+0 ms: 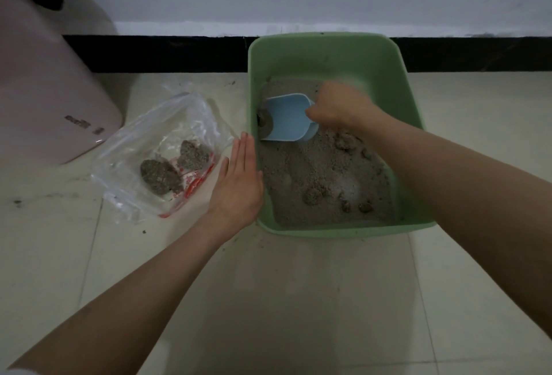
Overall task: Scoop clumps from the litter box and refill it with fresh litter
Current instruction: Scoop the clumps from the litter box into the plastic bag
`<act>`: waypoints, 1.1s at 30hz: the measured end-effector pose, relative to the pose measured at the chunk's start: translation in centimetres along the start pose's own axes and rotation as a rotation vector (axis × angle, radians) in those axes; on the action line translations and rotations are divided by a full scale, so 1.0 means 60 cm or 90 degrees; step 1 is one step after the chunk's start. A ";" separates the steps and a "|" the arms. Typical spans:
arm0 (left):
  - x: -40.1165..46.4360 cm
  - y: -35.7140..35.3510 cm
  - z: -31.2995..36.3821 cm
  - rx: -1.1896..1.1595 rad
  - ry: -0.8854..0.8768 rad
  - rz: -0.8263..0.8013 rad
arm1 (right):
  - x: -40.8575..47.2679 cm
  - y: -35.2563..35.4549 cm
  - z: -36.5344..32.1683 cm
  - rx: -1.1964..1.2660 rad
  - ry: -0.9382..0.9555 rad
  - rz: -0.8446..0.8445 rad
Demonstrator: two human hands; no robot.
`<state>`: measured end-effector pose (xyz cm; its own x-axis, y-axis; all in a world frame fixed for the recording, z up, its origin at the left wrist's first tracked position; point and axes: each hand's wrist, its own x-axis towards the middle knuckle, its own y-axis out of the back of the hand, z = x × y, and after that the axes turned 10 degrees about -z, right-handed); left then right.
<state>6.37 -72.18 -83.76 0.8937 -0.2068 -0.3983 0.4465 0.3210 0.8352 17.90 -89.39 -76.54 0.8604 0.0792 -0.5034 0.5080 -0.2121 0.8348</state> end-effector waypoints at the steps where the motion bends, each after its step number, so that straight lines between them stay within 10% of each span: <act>1: 0.001 -0.001 0.000 -0.007 -0.003 0.002 | 0.004 0.002 -0.005 -0.033 0.003 0.021; 18: 0.000 -0.003 0.000 -0.056 -0.009 0.003 | 0.048 -0.087 0.101 0.147 -0.007 -0.050; 33: -0.002 -0.003 0.002 -0.060 0.004 0.003 | 0.055 0.011 -0.029 -0.290 0.006 0.192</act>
<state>6.21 -72.30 -83.81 0.8960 -0.1994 -0.3968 0.4441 0.4074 0.7980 21.14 -87.55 -77.27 0.9700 0.0900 -0.2258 0.2023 0.2166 0.9551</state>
